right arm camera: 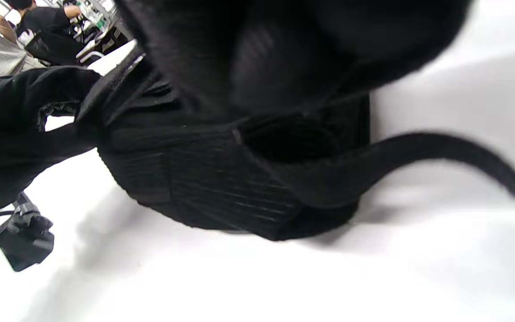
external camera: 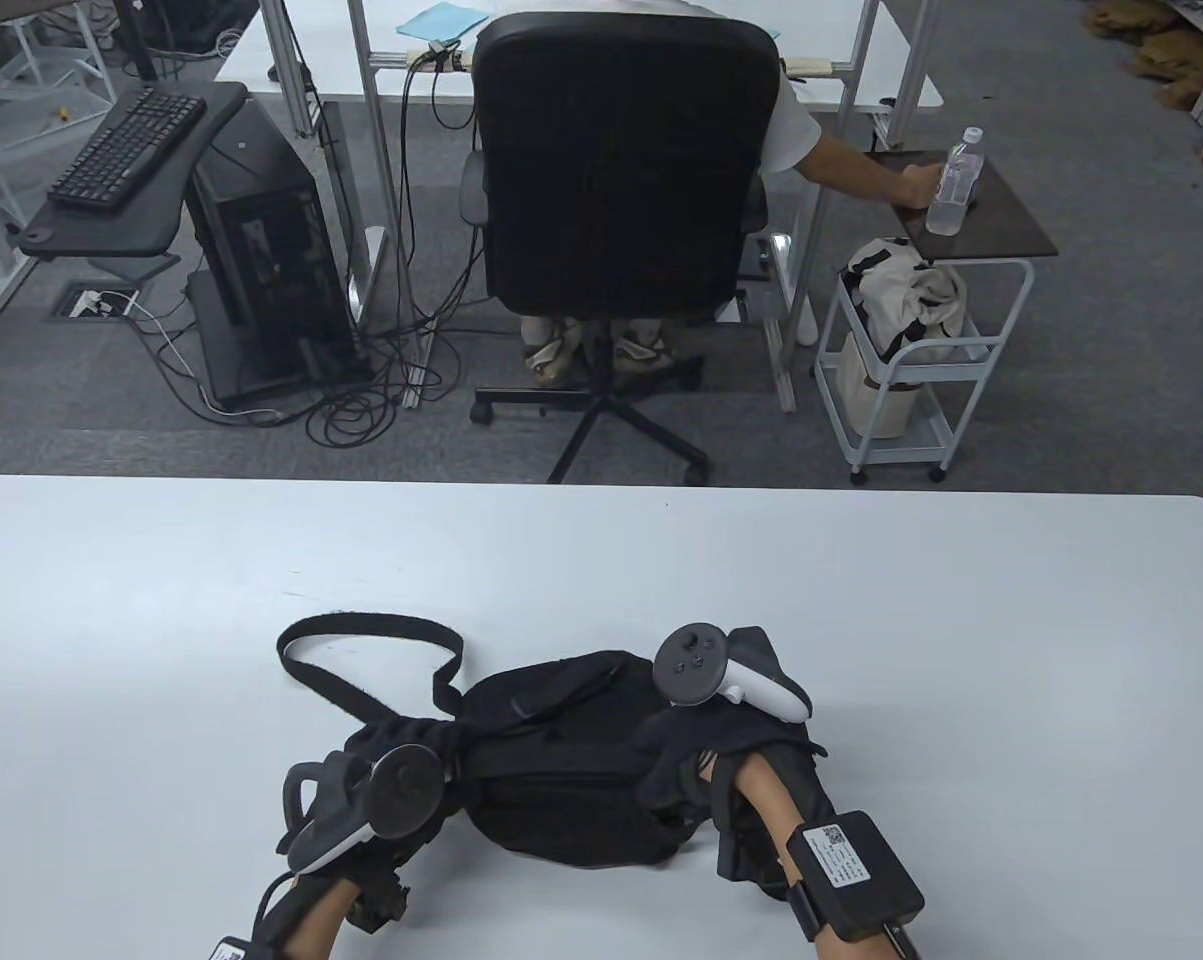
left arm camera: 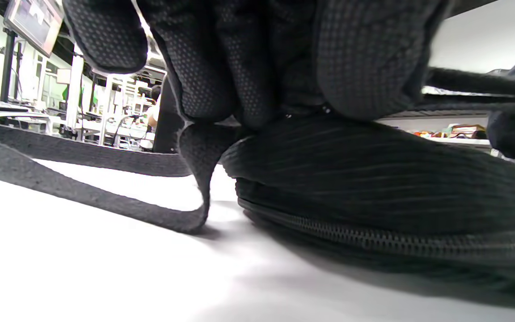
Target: Pull shoulder strap to tighten
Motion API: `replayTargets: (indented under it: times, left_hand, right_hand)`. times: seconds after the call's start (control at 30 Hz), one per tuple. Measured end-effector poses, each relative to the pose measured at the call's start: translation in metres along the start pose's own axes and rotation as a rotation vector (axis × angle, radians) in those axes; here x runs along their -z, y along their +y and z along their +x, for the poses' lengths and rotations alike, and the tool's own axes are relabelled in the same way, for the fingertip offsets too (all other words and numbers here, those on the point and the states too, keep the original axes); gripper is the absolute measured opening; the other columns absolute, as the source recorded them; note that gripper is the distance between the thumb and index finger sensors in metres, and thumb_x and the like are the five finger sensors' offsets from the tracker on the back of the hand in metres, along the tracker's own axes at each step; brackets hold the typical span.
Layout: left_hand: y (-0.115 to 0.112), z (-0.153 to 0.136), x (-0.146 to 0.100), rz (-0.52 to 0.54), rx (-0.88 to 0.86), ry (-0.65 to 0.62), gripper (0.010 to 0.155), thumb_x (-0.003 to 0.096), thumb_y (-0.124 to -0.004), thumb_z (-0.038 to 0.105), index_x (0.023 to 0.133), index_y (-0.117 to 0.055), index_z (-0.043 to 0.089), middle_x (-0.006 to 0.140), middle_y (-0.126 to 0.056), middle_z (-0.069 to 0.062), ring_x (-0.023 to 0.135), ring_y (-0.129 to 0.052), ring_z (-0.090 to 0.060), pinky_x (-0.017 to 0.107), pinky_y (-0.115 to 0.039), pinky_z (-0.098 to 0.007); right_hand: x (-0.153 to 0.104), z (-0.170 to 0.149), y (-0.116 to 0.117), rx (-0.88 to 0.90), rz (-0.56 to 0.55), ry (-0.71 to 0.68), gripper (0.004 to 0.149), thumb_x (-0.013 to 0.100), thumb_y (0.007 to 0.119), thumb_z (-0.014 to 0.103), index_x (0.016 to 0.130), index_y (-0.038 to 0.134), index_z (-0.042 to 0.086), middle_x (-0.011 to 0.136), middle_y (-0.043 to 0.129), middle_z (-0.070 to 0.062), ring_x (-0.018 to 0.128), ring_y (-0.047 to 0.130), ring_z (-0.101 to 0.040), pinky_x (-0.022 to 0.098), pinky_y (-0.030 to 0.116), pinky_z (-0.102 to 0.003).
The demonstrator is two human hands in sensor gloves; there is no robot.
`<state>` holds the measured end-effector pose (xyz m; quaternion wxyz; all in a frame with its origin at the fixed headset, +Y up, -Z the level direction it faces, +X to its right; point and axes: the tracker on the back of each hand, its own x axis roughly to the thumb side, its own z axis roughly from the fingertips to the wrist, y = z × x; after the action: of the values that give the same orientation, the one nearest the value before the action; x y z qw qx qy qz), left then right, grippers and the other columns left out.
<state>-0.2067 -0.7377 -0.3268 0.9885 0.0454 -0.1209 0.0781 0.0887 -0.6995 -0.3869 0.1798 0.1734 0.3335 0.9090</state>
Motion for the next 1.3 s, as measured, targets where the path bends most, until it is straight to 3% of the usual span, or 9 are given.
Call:
replayTargets:
  times: [0.2, 0.33, 0.53, 0.63, 0.7, 0.83, 0.93, 1.1, 1.3]
  left_hand:
    - [0.001, -0.003, 0.0, 0.001, -0.047, -0.006, 0.062, 0.044, -0.083, 0.053, 0.101, -0.075, 0.029, 0.099, -0.088, 0.005, 0.097, -0.088, -0.023, 0.074, -0.067, -0.06]
    - [0.0, -0.004, 0.0, 0.007, 0.013, 0.013, 0.062, 0.044, -0.083, 0.053, 0.101, -0.075, 0.029, 0.1, -0.088, 0.005, 0.097, -0.088, -0.023, 0.075, -0.068, -0.059]
    - [0.0, -0.002, 0.0, 0.004, -0.02, -0.002, 0.062, 0.044, -0.083, 0.053, 0.101, -0.075, 0.029, 0.099, -0.088, 0.005, 0.097, -0.088, -0.023, 0.074, -0.067, -0.06]
    - [0.0, -0.006, -0.001, 0.008, 0.034, 0.015, 0.062, 0.0436, -0.082, 0.054, 0.101, -0.075, 0.03, 0.099, -0.088, 0.006, 0.097, -0.089, -0.022, 0.075, -0.068, -0.059]
    - [-0.001, -0.006, 0.0, -0.007, -0.031, 0.012, 0.062, 0.0442, -0.083, 0.052, 0.101, -0.075, 0.028, 0.1, -0.088, 0.004, 0.097, -0.088, -0.024, 0.074, -0.067, -0.06]
    - [-0.001, -0.004, 0.0, -0.005, -0.018, 0.002, 0.062, 0.0442, -0.083, 0.053, 0.101, -0.075, 0.029, 0.1, -0.088, 0.005, 0.097, -0.088, -0.024, 0.075, -0.067, -0.06]
    - [-0.003, -0.004, 0.0, -0.008, 0.045, 0.008, 0.062, 0.0441, -0.082, 0.053, 0.101, -0.075, 0.03, 0.1, -0.088, 0.006, 0.097, -0.088, -0.023, 0.075, -0.068, -0.059]
    - [-0.008, 0.004, 0.001, -0.03, 0.008, -0.016, 0.062, 0.0449, -0.082, 0.052, 0.101, -0.075, 0.028, 0.1, -0.088, 0.004, 0.097, -0.088, -0.025, 0.074, -0.067, -0.061]
    - [-0.011, 0.006, 0.0, -0.016, 0.019, -0.008, 0.062, 0.0446, -0.082, 0.053, 0.101, -0.075, 0.029, 0.1, -0.088, 0.004, 0.097, -0.088, -0.024, 0.074, -0.068, -0.059]
  right_hand:
    - [-0.008, -0.006, -0.003, 0.013, -0.039, 0.006, 0.045, 0.045, 0.094, 0.036, 0.086, 0.089, 0.018, 0.051, 0.102, -0.003, 0.015, 0.101, -0.004, 0.005, 0.091, -0.021]
    - [-0.015, -0.009, -0.005, 0.025, -0.009, -0.036, 0.052, 0.045, 0.096, 0.023, 0.094, 0.078, 0.022, 0.074, 0.093, -0.005, 0.04, 0.102, -0.015, 0.029, 0.092, -0.031]
    - [-0.024, -0.023, -0.005, 0.068, -0.008, -0.042, 0.048, 0.045, 0.094, 0.033, 0.09, 0.085, 0.018, 0.057, 0.1, -0.005, 0.019, 0.1, -0.006, 0.009, 0.091, -0.022]
    - [-0.028, -0.029, -0.006, 0.076, 0.01, -0.059, 0.053, 0.045, 0.095, 0.023, 0.095, 0.077, 0.022, 0.074, 0.093, -0.006, 0.04, 0.102, -0.014, 0.028, 0.092, -0.03]
    - [-0.031, -0.031, -0.004, 0.114, 0.037, -0.093, 0.053, 0.045, 0.096, 0.023, 0.095, 0.078, 0.02, 0.073, 0.093, -0.006, 0.037, 0.102, -0.015, 0.025, 0.092, -0.029]
    - [-0.038, -0.041, -0.004, 0.073, -0.053, -0.032, 0.048, 0.045, 0.094, 0.036, 0.089, 0.086, 0.018, 0.054, 0.101, -0.003, 0.017, 0.102, -0.005, 0.007, 0.091, -0.022]
    - [-0.046, -0.047, -0.004, 0.052, -0.033, -0.037, 0.054, 0.045, 0.095, 0.025, 0.096, 0.076, 0.022, 0.075, 0.093, -0.005, 0.04, 0.102, -0.013, 0.028, 0.093, -0.029]
    - [-0.053, -0.057, 0.001, 0.017, -0.18, -0.052, 0.049, 0.045, 0.093, 0.034, 0.091, 0.084, 0.019, 0.059, 0.099, -0.004, 0.021, 0.101, -0.006, 0.01, 0.091, -0.023]
    - [-0.054, -0.085, 0.015, 0.133, -0.292, -0.141, 0.066, 0.044, 0.094, 0.036, 0.103, 0.069, 0.02, 0.084, 0.089, -0.009, 0.047, 0.101, -0.018, 0.033, 0.092, -0.034]
